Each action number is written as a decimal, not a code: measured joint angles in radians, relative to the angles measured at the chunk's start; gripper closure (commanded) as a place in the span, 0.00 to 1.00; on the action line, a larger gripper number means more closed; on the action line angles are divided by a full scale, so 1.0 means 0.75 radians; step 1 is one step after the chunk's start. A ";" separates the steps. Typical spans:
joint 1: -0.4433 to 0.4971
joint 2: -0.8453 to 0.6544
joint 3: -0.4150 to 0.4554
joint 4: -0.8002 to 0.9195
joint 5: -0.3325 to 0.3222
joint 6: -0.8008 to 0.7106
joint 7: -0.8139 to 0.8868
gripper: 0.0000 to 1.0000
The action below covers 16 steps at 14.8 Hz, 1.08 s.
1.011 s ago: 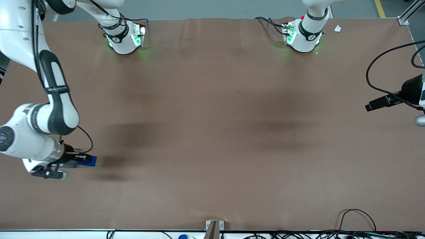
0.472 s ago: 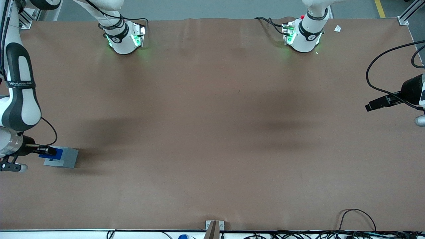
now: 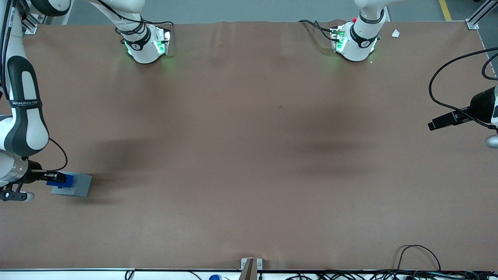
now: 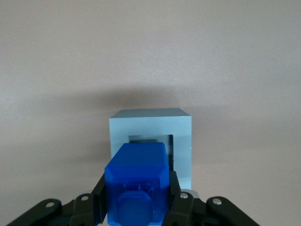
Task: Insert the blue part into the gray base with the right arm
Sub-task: 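Lower the blue block into the gray base's opening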
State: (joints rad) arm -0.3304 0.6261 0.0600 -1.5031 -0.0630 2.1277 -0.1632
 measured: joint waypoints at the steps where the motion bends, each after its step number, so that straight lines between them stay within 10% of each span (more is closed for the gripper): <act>1: -0.009 0.007 0.000 0.000 0.000 0.021 -0.011 0.84; 16: -0.018 0.016 0.016 0.000 0.001 0.047 -0.031 0.84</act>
State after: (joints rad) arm -0.3440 0.6384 0.0721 -1.5032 -0.0624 2.1630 -0.1867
